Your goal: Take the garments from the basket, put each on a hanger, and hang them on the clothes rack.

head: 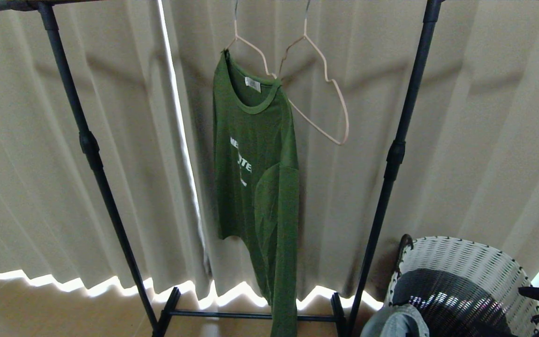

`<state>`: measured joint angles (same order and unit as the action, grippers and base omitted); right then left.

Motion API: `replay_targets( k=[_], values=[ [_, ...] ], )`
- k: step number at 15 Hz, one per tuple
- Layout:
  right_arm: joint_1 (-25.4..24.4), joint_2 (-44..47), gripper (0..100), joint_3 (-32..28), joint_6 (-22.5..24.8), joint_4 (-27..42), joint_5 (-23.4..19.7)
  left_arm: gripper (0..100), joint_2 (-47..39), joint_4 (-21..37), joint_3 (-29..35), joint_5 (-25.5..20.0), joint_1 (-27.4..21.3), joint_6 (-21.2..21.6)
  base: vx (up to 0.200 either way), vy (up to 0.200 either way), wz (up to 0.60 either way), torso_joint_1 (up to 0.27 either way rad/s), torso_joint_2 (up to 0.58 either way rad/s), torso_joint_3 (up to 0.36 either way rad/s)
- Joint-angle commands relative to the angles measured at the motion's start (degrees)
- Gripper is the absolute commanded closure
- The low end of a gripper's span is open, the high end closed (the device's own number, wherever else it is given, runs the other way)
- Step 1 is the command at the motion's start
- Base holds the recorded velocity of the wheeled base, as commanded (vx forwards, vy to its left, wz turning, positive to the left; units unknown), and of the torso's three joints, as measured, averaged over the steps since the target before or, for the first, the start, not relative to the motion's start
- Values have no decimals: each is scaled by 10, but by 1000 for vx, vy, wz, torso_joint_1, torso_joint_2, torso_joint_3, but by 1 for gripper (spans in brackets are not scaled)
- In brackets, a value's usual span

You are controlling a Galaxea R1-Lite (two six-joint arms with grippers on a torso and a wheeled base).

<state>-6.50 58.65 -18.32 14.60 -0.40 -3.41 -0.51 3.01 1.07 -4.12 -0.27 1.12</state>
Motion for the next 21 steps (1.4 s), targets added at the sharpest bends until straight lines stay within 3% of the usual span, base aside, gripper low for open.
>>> replay_targets(
  k=[1, 4, 5, 9, 17, 18, 21],
  values=[
    [-41, 176, 0, 2, 47, -32, -2, 0, 0, 0, 0, 0, 0, 0, 0, 0, 0, 0, 0, 0],
    [-82, 240, 0, -4, 47, -51, -1, 0, 0, 0, 0, 1, 0, 0, 0, 0, 0, 0, 0, 0],
    [-106, 301, 0, -3, 47, -99, 8, 0, 0, 0, 0, 0, 0, 0, 0, 0, 0, 0, 0, 0],
    [-113, 397, 0, -7, 48, -182, 46, 0, 0, 0, 0, 0, 0, 0, 0, 0, 0, 0, 0, 0],
    [-109, 445, 0, -55, 47, -183, 89, 0, 0, 0, 0, 0, 0, 0, 0, 0, 0, 0, 0, 0],
    [-109, 446, 100, -55, 47, -183, 90, 0, 0, 0, 0, 0, 0, 0, 0, 0, 0, 0, 0, 0],
    [-108, 451, 100, -51, 46, -183, 90, 0, 0, 0, 0, 0, 0, 0, 0, 0, 0, 0, 0, 0]
  ],
)
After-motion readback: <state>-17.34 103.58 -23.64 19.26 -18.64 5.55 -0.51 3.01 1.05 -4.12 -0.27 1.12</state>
